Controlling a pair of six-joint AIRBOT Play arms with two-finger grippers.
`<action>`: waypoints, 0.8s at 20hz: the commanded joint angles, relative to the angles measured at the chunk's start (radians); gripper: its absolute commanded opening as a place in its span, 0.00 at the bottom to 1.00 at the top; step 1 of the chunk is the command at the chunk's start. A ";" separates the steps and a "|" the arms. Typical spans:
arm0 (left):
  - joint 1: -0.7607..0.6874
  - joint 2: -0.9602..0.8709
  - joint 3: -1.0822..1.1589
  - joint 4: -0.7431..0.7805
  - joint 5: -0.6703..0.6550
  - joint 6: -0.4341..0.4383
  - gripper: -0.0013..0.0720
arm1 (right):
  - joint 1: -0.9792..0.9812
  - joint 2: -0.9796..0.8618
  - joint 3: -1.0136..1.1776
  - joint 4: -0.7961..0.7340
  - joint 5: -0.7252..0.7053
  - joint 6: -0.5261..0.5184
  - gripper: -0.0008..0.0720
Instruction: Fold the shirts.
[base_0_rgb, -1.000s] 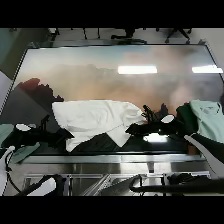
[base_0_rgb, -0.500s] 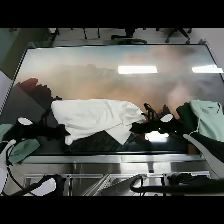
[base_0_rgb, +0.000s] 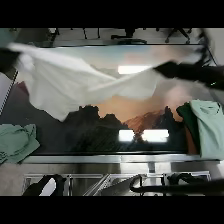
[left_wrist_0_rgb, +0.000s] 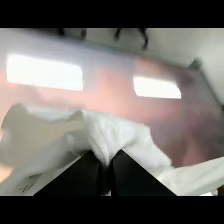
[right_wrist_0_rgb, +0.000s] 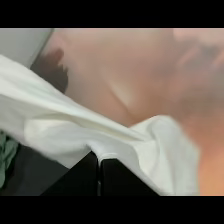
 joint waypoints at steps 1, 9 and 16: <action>0.037 -0.007 0.389 -0.027 0.007 -0.080 0.03 | -0.092 0.043 0.354 -0.003 0.050 0.034 0.03; 0.196 -0.051 0.272 -0.029 -0.170 -0.101 0.03 | -0.127 0.065 0.511 -0.258 0.237 0.172 0.03; -0.071 -0.381 -0.129 0.026 -0.132 0.123 0.03 | -0.126 0.030 -0.212 -0.247 0.207 0.097 0.03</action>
